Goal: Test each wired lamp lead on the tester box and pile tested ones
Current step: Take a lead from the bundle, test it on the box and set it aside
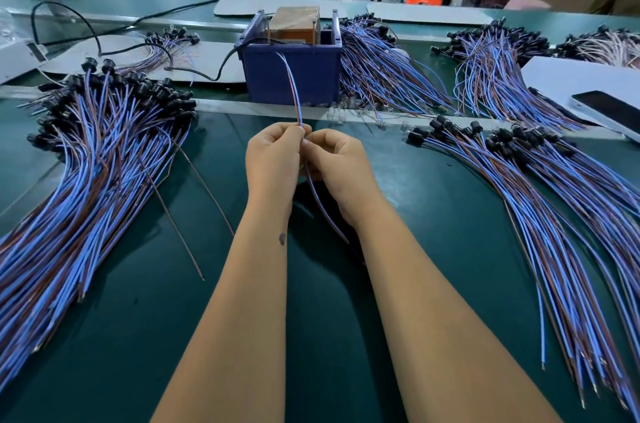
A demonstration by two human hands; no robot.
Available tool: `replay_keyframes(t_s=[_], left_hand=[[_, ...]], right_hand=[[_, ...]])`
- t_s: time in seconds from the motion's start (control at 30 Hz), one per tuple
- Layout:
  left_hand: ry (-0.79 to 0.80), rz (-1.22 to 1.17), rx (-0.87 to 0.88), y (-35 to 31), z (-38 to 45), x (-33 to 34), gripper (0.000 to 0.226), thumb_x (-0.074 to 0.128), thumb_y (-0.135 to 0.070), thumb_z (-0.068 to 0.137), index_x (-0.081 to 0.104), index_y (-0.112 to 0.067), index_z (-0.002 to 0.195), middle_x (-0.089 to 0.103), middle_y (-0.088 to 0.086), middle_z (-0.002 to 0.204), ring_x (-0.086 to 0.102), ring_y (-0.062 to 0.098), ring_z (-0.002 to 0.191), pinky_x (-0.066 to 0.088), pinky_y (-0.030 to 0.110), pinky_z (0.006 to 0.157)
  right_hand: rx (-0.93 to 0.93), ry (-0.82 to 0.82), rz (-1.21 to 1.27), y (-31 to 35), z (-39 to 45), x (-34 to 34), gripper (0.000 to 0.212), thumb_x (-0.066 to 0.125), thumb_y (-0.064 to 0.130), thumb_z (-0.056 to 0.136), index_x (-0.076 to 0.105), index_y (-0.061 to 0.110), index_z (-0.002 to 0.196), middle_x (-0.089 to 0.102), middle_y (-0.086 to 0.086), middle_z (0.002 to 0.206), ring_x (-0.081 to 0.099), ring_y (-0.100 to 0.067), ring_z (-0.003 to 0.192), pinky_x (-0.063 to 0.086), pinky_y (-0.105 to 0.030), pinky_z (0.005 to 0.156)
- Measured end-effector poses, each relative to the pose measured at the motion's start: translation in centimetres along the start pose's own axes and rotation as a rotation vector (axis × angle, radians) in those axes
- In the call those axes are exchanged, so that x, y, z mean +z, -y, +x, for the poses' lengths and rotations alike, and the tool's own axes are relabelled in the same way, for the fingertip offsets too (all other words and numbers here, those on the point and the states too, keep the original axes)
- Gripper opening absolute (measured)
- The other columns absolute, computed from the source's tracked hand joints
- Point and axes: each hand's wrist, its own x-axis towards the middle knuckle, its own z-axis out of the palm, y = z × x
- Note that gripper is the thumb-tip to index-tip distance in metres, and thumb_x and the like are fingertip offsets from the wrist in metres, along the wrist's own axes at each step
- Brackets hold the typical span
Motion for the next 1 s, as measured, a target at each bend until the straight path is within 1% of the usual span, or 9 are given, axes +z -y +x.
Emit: replay_keyframes(t_s=[0.07, 0.17, 0.37, 0.5, 0.63, 0.73, 0.8, 0.9, 1.0], left_hand=[[-0.022, 0.088, 0.047, 0.1, 0.1, -0.1, 0.024, 0.058, -0.013, 0.087, 0.072, -0.025, 0.072, 0.068, -0.012, 0.062, 0.059, -0.001, 0.057, 0.044, 0.012, 0.052], [-0.042, 0.170, 0.101, 0.4, 0.0, 0.0, 0.020, 0.059, -0.016, 0.087, 0.071, -0.027, 0.075, 0.071, -0.008, 0.072, 0.064, 0.007, 0.072, 0.051, 0.021, 0.067], [-0.127, 0.284, 0.180, 0.3, -0.2, 0.6, 0.019, 0.047, -0.017, 0.095, 0.065, -0.023, 0.091, 0.069, -0.006, 0.085, 0.066, 0.012, 0.080, 0.052, 0.028, 0.071], [-0.117, 0.319, 0.216, 0.3, -0.8, 1.0, 0.023, 0.044, -0.013, 0.095, 0.061, -0.025, 0.104, 0.063, -0.013, 0.085, 0.056, 0.000, 0.073, 0.042, 0.016, 0.062], [-0.119, 0.267, 0.193, 0.3, -0.9, 1.2, 0.018, 0.039, -0.016, 0.098, 0.057, -0.021, 0.099, 0.060, -0.011, 0.082, 0.055, 0.004, 0.073, 0.041, 0.023, 0.064], [-0.138, 0.265, 0.212, 0.3, -0.7, 1.0, 0.018, 0.038, -0.022, 0.103, 0.051, -0.024, 0.091, 0.058, -0.010, 0.078, 0.053, -0.006, 0.064, 0.038, 0.011, 0.057], [-0.159, 0.247, 0.222, 0.4, -0.5, 0.8, 0.018, 0.036, -0.019, 0.104, 0.050, -0.022, 0.093, 0.057, -0.008, 0.078, 0.052, -0.004, 0.063, 0.038, 0.012, 0.057], [-0.195, 0.197, 0.203, 0.4, -0.3, 0.6, 0.018, 0.032, -0.016, 0.104, 0.049, -0.021, 0.100, 0.053, -0.005, 0.079, 0.047, 0.009, 0.065, 0.039, 0.025, 0.062], [-0.238, 0.153, 0.180, 0.5, -0.1, 0.5, 0.019, 0.030, -0.015, 0.104, 0.048, -0.021, 0.101, 0.051, -0.004, 0.074, 0.045, 0.003, 0.057, 0.039, 0.019, 0.057]], right_hand=[[-0.012, -0.035, -0.054, -0.1, 0.1, 0.0, 0.011, 0.064, 0.009, 0.093, 0.070, 0.012, 0.084, 0.066, -0.005, 0.072, 0.054, -0.011, 0.064, 0.045, -0.027, 0.062], [-0.014, -0.083, -0.052, 0.0, 0.1, -0.1, 0.009, 0.066, 0.009, 0.091, 0.072, 0.011, 0.084, 0.064, -0.004, 0.071, 0.051, -0.010, 0.063, 0.041, -0.027, 0.063], [-0.011, -0.123, 0.007, 0.4, -0.1, -0.3, 0.006, 0.066, 0.009, 0.091, 0.071, 0.006, 0.091, 0.070, -0.012, 0.081, 0.060, -0.012, 0.070, 0.047, -0.024, 0.064], [-0.013, -0.130, 0.030, 0.8, -0.2, -0.3, 0.005, 0.065, 0.005, 0.090, 0.069, 0.006, 0.088, 0.066, -0.017, 0.083, 0.057, -0.021, 0.076, 0.048, -0.034, 0.071], [-0.014, -0.082, 0.027, 1.0, -0.5, 0.0, 0.003, 0.066, 0.002, 0.089, 0.067, 0.000, 0.091, 0.064, -0.012, 0.079, 0.056, -0.017, 0.073, 0.049, -0.024, 0.064], [-0.035, -0.072, 0.006, 1.2, -0.6, 0.1, 0.003, 0.064, 0.001, 0.089, 0.066, 0.002, 0.088, 0.063, -0.012, 0.077, 0.055, -0.017, 0.071, 0.048, -0.022, 0.061], [-0.060, -0.091, -0.028, 1.2, -0.6, 0.0, 0.007, 0.063, -0.001, 0.089, 0.065, 0.005, 0.085, 0.061, -0.010, 0.073, 0.054, -0.015, 0.067, 0.047, -0.021, 0.060], [-0.084, -0.128, -0.033, 1.3, -0.6, -0.2, 0.018, 0.062, -0.003, 0.087, 0.062, 0.011, 0.075, 0.055, -0.004, 0.063, 0.050, -0.011, 0.057, 0.044, -0.016, 0.055], [-0.093, -0.157, -0.005, 1.2, -0.4, -0.3, 0.023, 0.061, -0.004, 0.085, 0.060, 0.013, 0.069, 0.052, -0.002, 0.059, 0.049, -0.013, 0.058, 0.044, -0.017, 0.054]])
